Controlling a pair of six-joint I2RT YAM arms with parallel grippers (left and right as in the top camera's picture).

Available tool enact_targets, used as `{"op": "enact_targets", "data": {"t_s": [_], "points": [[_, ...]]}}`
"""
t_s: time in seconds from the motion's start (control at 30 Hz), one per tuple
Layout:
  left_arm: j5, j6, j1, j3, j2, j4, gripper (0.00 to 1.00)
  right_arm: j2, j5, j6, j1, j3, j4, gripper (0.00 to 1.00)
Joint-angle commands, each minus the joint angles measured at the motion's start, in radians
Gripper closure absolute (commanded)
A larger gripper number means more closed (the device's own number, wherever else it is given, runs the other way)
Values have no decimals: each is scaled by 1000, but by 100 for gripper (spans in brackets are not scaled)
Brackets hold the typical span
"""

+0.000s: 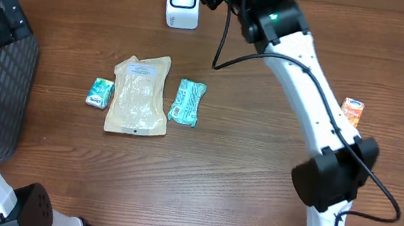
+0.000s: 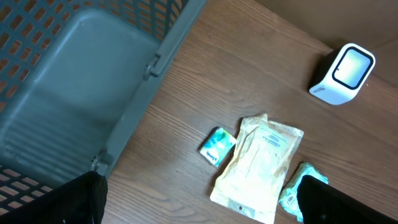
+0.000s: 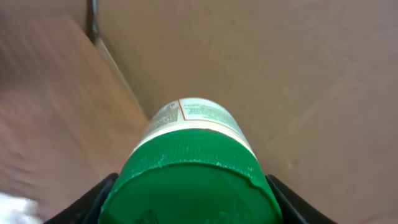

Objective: Scan the item barcode
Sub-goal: 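Hold the jar label in front of the scanner window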

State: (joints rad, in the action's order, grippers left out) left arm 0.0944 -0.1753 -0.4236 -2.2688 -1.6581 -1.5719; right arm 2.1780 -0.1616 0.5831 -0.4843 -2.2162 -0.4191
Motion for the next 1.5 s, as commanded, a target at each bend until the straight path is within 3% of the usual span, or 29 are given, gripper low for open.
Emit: {"op": "enact_targets", "data": {"t_s": [0.0,0.3,0.6,1.1,1.47], "points": [[8,22,-1,-4,-3,2,0,44,34,291,2,42,86,54],[8,22,-1,-4,-3,2,0,200,94,404,1,46,360,56],[8,22,-1,-4,-3,2,1,351,143,624,2,46,593,58],[8,22,-1,-4,-3,2,1,385,191,751,10,46,623,57],[8,22,-1,-4,-3,2,0,370,170,753,2,46,623,57]]}}
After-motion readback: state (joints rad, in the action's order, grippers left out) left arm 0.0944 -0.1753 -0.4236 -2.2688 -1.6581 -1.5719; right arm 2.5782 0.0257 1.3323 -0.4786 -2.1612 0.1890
